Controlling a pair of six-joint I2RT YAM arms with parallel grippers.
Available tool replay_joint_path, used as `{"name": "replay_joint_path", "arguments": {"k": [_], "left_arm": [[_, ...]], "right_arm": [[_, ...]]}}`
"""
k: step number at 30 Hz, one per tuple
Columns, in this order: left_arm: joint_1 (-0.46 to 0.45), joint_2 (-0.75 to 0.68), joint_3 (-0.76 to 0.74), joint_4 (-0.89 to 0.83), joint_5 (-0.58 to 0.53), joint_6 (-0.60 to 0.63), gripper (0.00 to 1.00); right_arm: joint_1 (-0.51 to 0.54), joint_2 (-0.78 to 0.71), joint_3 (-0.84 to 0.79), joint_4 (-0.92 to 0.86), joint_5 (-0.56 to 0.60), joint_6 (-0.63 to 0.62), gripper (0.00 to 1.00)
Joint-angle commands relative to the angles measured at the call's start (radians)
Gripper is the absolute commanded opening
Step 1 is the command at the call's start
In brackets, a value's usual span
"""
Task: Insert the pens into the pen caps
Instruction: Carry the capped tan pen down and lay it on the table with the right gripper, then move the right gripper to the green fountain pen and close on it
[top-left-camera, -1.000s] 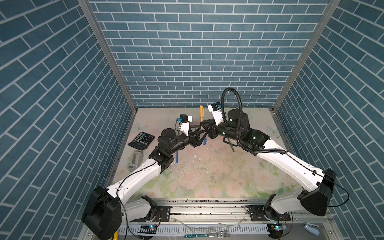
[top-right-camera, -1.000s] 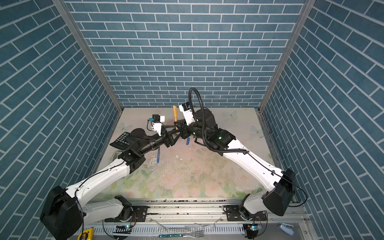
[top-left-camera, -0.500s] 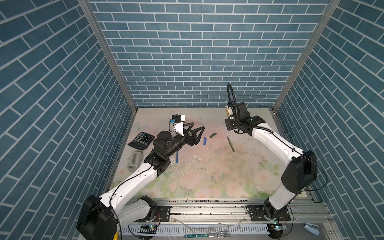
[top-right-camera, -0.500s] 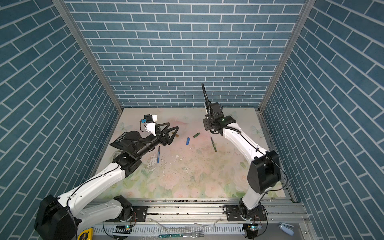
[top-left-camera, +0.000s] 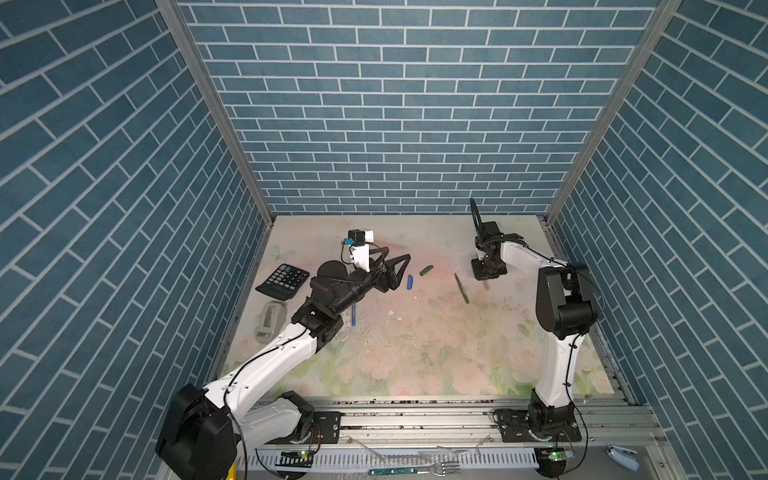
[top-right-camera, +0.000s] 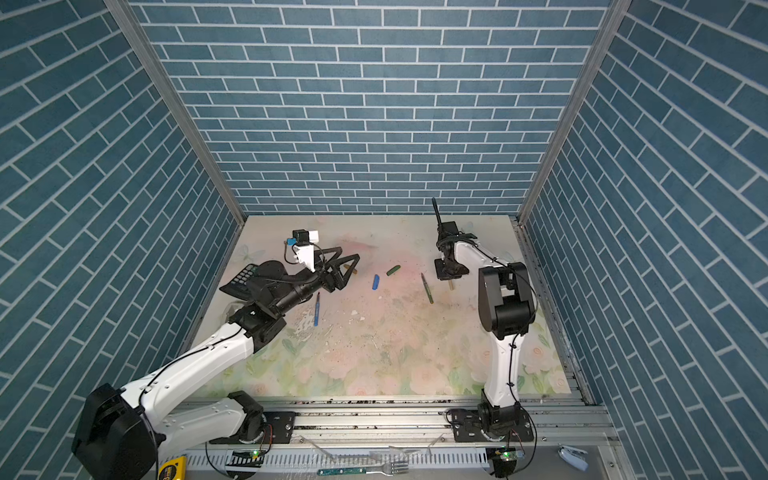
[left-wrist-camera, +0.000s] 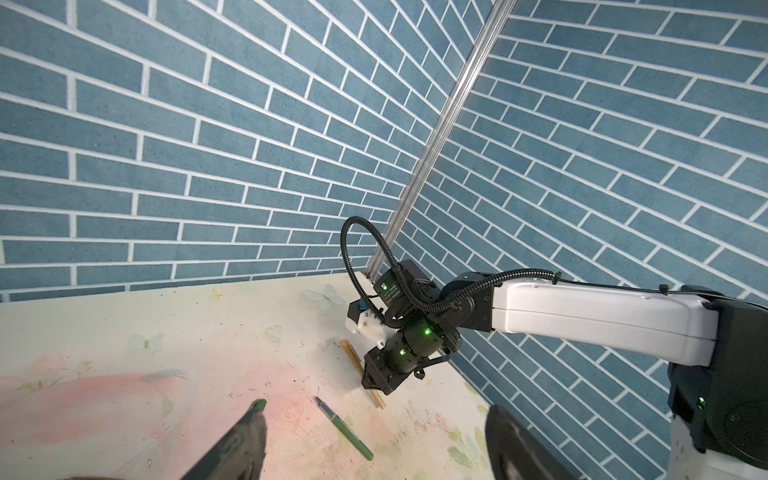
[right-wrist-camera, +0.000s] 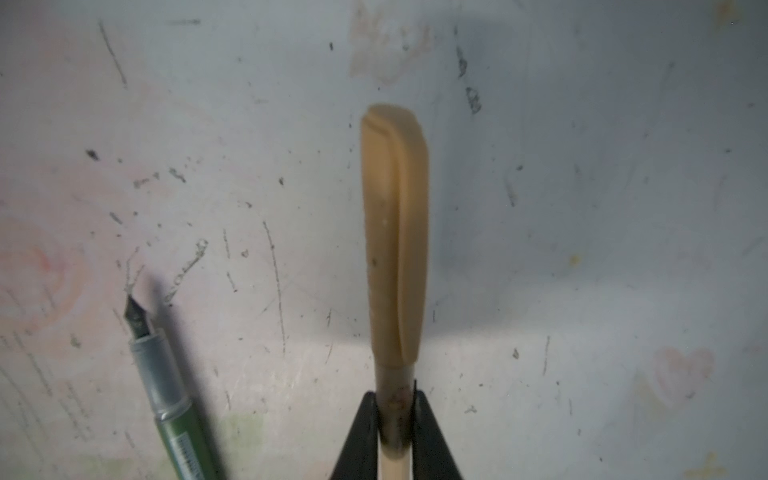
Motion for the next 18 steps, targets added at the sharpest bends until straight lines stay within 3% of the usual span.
{"name": "replay_joint_path", "arguments": {"k": [1,4,12,18], "left_arm": [[-0.003,0.008,0.014,0.001,0.019,0.005,0.84],[-0.003,0.011,0.016,0.002,0.025,0.003,0.84],[-0.003,0.016,0.017,-0.005,0.021,0.009,0.83],[-0.001,0.015,0.035,-0.087,-0.055,-0.004,0.87]], "right_arm": [[-0.007,0.030,0.034,-0.022,-0.055,0.016,0.28],[-0.018,0.045,0.032,-0.018,-0.071,0.033,0.36],[-0.008,-0.106,-0.011,0.043,-0.104,0.083,0.38],[0.048,-0.233,-0.010,0.029,0.007,0.094,0.40]]}}
